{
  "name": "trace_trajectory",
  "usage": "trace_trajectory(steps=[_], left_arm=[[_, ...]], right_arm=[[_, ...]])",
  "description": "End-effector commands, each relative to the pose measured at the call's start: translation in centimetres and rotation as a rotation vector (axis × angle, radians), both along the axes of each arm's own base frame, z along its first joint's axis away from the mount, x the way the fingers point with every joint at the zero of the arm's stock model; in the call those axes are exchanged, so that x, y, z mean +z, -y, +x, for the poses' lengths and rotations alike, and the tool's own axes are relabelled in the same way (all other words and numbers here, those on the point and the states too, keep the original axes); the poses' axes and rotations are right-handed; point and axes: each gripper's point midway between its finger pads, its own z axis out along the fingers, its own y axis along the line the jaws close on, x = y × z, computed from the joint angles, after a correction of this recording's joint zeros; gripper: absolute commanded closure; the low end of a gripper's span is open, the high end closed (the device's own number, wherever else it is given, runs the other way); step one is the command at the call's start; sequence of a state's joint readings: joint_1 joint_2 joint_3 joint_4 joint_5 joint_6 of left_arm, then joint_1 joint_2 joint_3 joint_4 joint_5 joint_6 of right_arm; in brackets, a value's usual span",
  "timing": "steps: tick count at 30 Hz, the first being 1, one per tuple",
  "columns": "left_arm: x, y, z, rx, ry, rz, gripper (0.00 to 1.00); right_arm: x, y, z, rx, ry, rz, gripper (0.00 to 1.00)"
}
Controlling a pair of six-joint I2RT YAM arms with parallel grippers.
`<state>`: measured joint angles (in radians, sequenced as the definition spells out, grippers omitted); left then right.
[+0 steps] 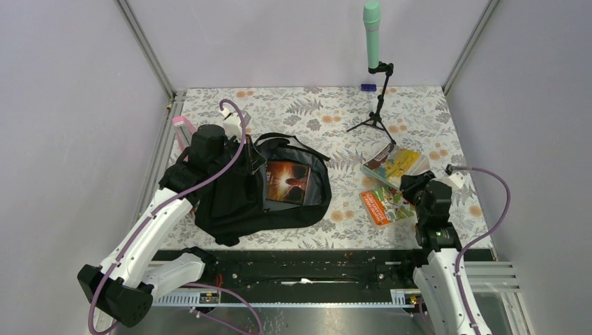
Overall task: Pack the student bag
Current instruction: Pick up the book from the center of the board, then place the book in the student bag.
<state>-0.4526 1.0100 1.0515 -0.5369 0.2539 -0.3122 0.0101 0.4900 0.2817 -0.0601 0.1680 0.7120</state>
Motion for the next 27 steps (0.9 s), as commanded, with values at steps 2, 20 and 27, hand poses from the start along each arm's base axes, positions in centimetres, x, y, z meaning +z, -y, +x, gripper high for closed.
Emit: trace_trajectory(steps=[2, 20, 27], left_arm=[[3.1, 1.0, 0.8, -0.027, 0.109, -0.070, 1.00], [3.2, 1.3, 0.7, -0.041, 0.106, -0.083, 1.00], [3.3, 1.4, 0.7, -0.040, 0.106, -0.088, 1.00]], right_arm=[[9.6, -1.6, 0.5, 0.172, 0.207, -0.145, 1.00], [18.0, -11.6, -1.8, 0.672, 0.331, 0.099, 1.00], [17.5, -17.4, -2.0, 0.832, 0.327, 0.158, 1.00]])
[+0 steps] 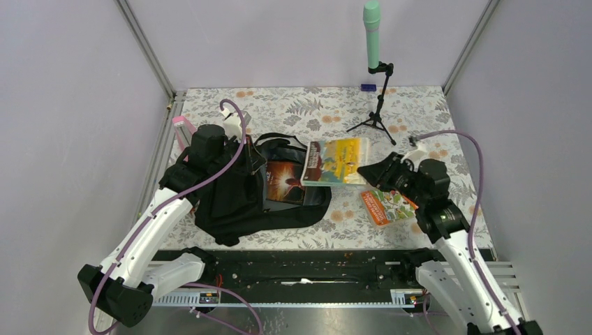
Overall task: Pack the student bag
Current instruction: Place the book in the student bag.
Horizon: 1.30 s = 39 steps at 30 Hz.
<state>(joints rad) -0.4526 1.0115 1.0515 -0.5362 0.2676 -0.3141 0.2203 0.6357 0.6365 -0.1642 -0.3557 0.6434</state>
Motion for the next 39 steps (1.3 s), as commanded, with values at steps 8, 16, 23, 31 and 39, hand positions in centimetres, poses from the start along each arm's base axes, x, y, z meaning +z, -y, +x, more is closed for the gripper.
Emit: trace_trajectory(steps=[8, 16, 23, 31, 39], left_arm=[[3.5, 1.0, 0.9, -0.020, 0.126, -0.082, 1.00], [3.6, 0.9, 0.7, -0.024, 0.131, -0.083, 1.00], [3.6, 0.9, 0.7, -0.025, 0.132, -0.083, 1.00], [3.5, 1.0, 0.7, -0.029, 0.125, -0.084, 1.00], [3.4, 1.1, 0.8, -0.030, 0.122, -0.081, 1.00]], right_arm=[[1.1, -8.8, 0.9, 0.177, 0.095, 0.102, 1.00], [0.6, -9.3, 2.6, 0.144, 0.088, 0.067, 1.00], [-1.4, -12.2, 3.5, 0.196, -0.010, 0.078, 1.00], [-1.7, -17.6, 3.2, 0.270, -0.044, 0.132, 1.00], [-3.9, -21.8, 4.4, 0.246, -0.105, 0.168, 1.00]])
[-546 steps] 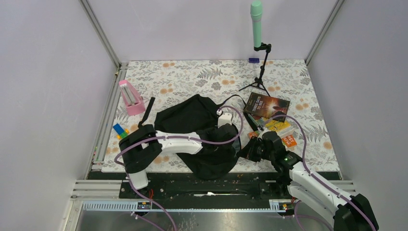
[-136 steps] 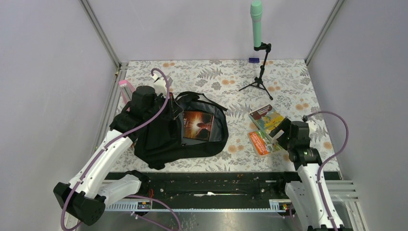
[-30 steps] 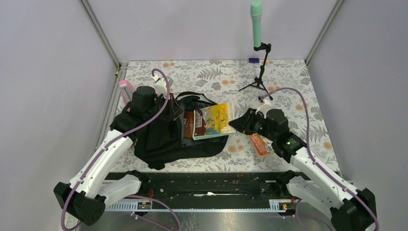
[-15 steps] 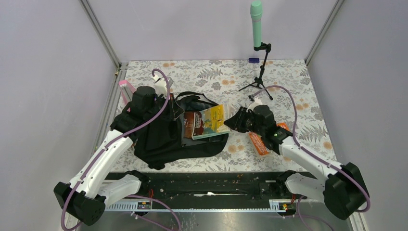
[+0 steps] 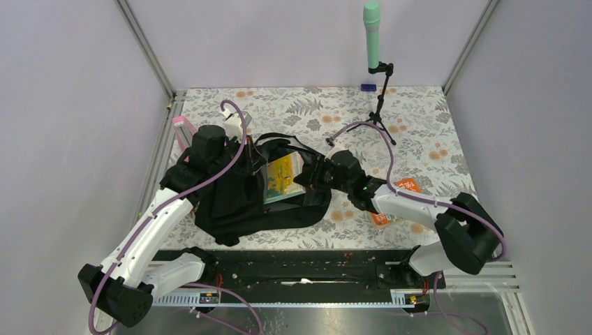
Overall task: Pack the student bag
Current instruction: Place the book in the student bag.
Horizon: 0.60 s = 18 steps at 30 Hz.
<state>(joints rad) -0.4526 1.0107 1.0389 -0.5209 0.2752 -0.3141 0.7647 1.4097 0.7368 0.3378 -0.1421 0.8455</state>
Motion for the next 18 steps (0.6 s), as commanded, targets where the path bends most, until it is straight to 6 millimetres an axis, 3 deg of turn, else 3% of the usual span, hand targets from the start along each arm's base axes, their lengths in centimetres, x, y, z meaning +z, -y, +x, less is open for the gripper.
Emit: trace_trajectory(steps=[1, 4, 9, 18], left_arm=[[3.6, 0.9, 0.8, -0.022, 0.122, -0.076, 1.00], [3.6, 0.8, 0.8, -0.020, 0.126, -0.074, 1.00], [3.8, 0.6, 0.6, -0.014, 0.138, -0.073, 1.00], [4.0, 0.8, 0.5, -0.023, 0.137, -0.082, 1.00]], right_arm=[[5.2, -3.3, 2.4, -0.061, 0.120, 0.158, 1.00], [2.2, -2.6, 3.1, -0.125, 0.086, 0.059, 1.00], [-1.9, 0.0, 3.4, -0.241, 0.039, -0.056, 0.97], [-2.2, 0.5, 2.9, -0.214, 0.075, -0.108, 0.76]])
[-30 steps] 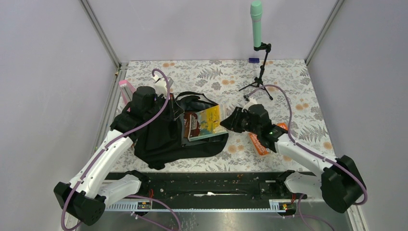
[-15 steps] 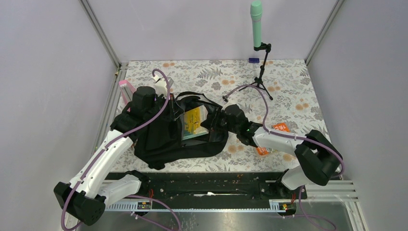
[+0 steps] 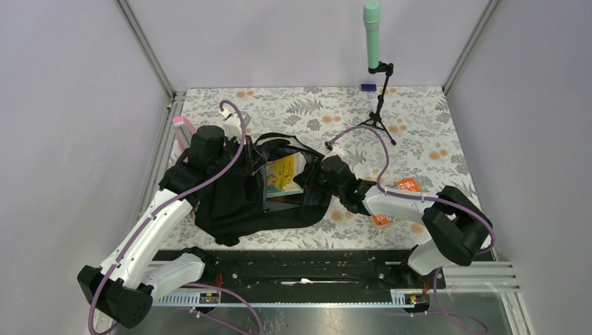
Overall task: Pack the student bag
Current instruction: Place the book in the student bag, then pick up the book from the center of the board.
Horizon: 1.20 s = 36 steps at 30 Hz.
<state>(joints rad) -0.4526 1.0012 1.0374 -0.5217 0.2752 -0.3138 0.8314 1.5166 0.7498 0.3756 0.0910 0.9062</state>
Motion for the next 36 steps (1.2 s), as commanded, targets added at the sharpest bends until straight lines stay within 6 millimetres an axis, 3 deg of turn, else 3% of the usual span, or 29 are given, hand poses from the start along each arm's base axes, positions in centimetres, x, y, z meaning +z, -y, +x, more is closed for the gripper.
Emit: trace_trajectory(steps=[1, 4, 7, 13, 18, 24, 28, 33, 36], left_arm=[[3.7, 0.9, 0.7, -0.023, 0.127, -0.077, 1.00], [3.4, 0.9, 0.9, -0.021, 0.120, -0.072, 1.00], [3.2, 0.8, 1.0, -0.013, 0.117, -0.064, 1.00], [3.0, 0.7, 1.2, -0.005, 0.114, -0.055, 1.00], [2.5, 0.6, 1.5, 0.005, 0.104, -0.042, 1.00], [2.1, 0.5, 1.7, 0.012, 0.093, -0.026, 1.00], [2.0, 0.4, 1.8, 0.018, 0.093, -0.023, 1.00], [1.8, 0.5, 1.8, 0.017, 0.085, -0.022, 1.00], [1.7, 0.5, 1.8, 0.015, 0.082, -0.023, 1.00]], right_arm=[[1.2, 0.8, 0.9, -0.037, 0.083, -0.037, 0.71], [1.4, 0.9, 0.8, -0.026, 0.097, -0.041, 0.54], [1.9, 0.9, 0.7, -0.007, 0.116, -0.053, 0.45], [3.4, 1.6, 0.6, 0.026, 0.170, -0.118, 0.40], [5.0, 3.8, 0.4, 0.026, 0.236, -0.214, 0.35], [6.5, 8.5, 0.0, -0.032, 0.303, -0.378, 0.24], [6.8, 12.9, -0.7, -0.103, 0.264, -0.458, 0.15], [4.7, 18.9, -1.8, -0.259, 0.107, -0.400, 0.11], [3.0, 22.5, -3.1, -0.362, 0.049, -0.429, 0.01]])
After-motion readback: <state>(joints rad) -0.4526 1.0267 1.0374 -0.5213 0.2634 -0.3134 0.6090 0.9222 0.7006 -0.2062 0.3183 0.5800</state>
